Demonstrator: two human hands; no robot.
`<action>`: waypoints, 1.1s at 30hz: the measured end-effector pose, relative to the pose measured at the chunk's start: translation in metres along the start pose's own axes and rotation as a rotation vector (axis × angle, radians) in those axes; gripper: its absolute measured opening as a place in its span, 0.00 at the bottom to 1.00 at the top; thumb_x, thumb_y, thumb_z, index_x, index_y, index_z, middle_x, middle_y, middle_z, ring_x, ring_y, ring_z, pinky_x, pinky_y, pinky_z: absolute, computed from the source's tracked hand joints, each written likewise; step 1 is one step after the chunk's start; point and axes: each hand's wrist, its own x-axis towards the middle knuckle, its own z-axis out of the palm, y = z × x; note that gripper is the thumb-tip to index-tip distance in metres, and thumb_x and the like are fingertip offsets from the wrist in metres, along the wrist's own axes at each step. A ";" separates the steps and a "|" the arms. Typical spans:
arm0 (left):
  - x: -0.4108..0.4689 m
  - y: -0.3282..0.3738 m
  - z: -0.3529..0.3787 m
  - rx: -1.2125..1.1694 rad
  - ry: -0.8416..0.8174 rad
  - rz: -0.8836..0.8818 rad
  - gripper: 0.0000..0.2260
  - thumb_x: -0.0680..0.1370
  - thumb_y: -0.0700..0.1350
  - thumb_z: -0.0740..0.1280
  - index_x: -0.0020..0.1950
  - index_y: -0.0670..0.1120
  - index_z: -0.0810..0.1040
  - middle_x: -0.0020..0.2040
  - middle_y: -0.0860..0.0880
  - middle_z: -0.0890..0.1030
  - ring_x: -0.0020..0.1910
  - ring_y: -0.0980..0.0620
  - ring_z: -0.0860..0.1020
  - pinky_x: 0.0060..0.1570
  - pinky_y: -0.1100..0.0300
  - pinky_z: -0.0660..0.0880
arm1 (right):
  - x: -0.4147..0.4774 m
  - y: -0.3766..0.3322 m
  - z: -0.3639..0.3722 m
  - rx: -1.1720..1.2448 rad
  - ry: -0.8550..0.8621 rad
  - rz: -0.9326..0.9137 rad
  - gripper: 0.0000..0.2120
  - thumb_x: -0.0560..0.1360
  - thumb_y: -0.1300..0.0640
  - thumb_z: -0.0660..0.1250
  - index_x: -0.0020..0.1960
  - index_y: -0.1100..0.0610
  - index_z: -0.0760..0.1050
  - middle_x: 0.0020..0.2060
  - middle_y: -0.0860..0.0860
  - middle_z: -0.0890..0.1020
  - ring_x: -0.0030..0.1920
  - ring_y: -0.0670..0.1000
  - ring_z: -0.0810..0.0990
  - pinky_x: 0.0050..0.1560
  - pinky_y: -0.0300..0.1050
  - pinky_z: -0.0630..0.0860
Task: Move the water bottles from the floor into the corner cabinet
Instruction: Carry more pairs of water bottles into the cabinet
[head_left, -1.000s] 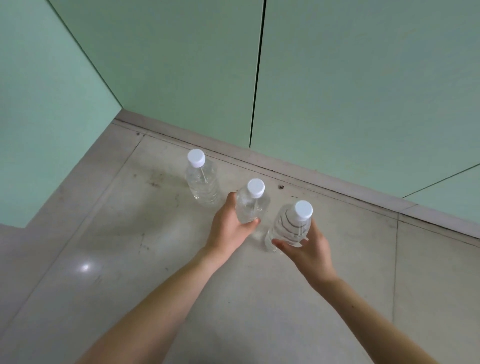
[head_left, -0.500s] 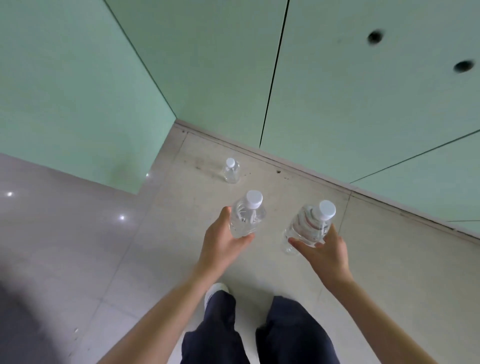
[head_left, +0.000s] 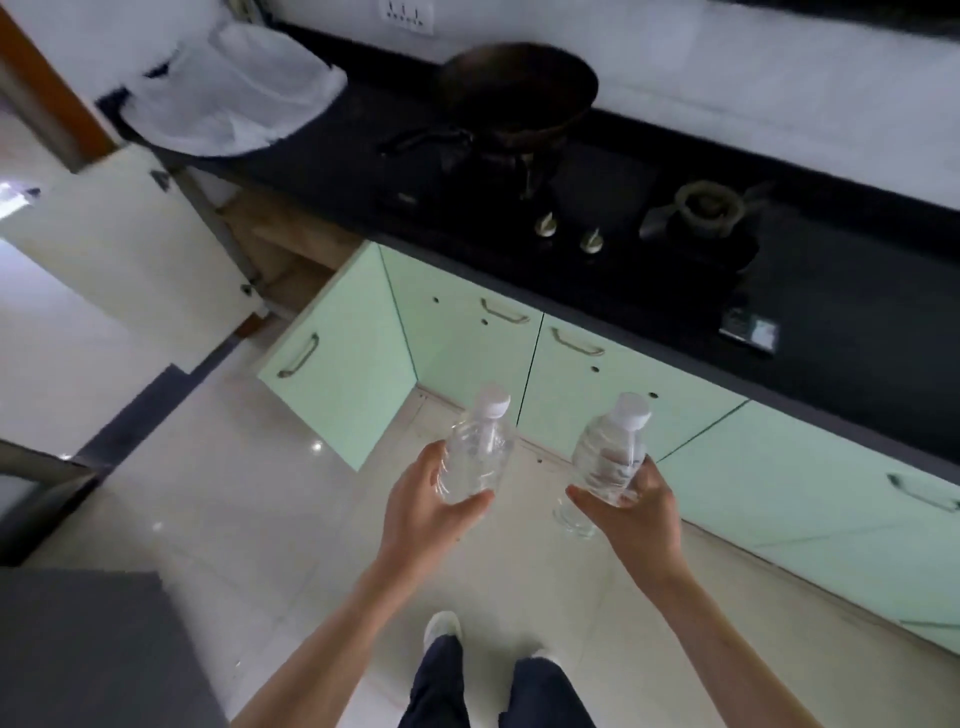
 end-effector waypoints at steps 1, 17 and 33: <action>-0.007 0.013 -0.012 -0.018 0.037 0.017 0.20 0.61 0.58 0.71 0.50 0.53 0.76 0.38 0.56 0.78 0.38 0.58 0.75 0.39 0.58 0.73 | -0.006 -0.014 -0.003 0.023 -0.009 -0.032 0.23 0.63 0.63 0.81 0.53 0.50 0.78 0.43 0.45 0.85 0.42 0.44 0.84 0.43 0.38 0.78; -0.192 -0.020 -0.064 -0.028 0.607 -0.359 0.18 0.68 0.55 0.78 0.49 0.62 0.71 0.44 0.63 0.79 0.42 0.61 0.79 0.39 0.70 0.75 | -0.083 -0.021 0.060 -0.144 -0.589 -0.248 0.17 0.61 0.57 0.82 0.46 0.52 0.79 0.38 0.47 0.85 0.39 0.49 0.84 0.41 0.47 0.80; -0.221 -0.148 -0.249 -0.005 0.872 -0.587 0.20 0.67 0.54 0.78 0.51 0.56 0.72 0.42 0.59 0.78 0.40 0.60 0.78 0.38 0.71 0.71 | -0.149 -0.093 0.317 -0.191 -0.856 -0.399 0.22 0.59 0.49 0.80 0.49 0.56 0.78 0.38 0.48 0.84 0.37 0.42 0.82 0.35 0.32 0.76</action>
